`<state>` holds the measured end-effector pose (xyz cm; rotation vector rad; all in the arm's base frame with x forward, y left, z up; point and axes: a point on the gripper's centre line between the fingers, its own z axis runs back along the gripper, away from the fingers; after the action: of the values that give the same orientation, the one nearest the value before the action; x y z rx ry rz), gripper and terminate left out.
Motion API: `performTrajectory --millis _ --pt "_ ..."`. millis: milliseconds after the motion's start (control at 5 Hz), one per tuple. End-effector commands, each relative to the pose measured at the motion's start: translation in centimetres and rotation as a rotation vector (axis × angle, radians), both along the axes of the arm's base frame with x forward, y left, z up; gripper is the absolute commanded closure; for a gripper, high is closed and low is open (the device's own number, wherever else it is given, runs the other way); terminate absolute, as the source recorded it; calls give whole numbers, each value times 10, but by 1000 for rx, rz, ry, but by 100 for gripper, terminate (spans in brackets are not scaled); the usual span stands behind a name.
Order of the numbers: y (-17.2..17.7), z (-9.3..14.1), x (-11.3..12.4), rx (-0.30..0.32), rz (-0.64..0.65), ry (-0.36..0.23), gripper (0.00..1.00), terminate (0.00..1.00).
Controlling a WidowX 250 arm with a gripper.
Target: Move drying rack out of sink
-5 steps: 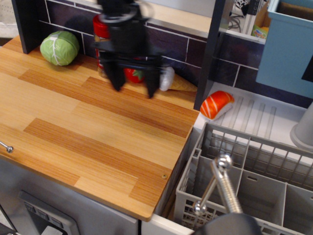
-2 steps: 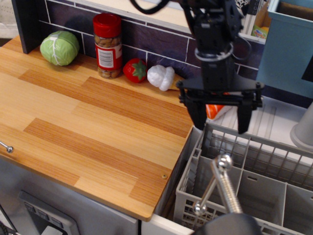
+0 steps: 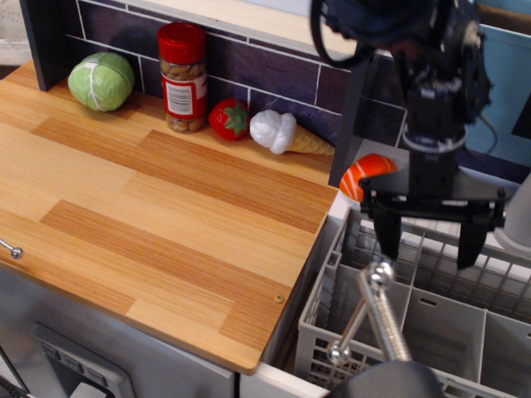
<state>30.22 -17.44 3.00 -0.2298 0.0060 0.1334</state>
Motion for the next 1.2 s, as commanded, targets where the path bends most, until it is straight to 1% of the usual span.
performTrajectory --millis 0,200,400,800,1000 --pt "-17 -17 8 59 -34 -60 0 0" --pt "-20 -32 2 93 -45 -67 0 0" --pt "-19 -32 5 97 -16 -68 100 0" --pt "-19 -26 7 94 -15 -54 100 0" --pt "-18 -15 8 100 -30 -74 100 0"
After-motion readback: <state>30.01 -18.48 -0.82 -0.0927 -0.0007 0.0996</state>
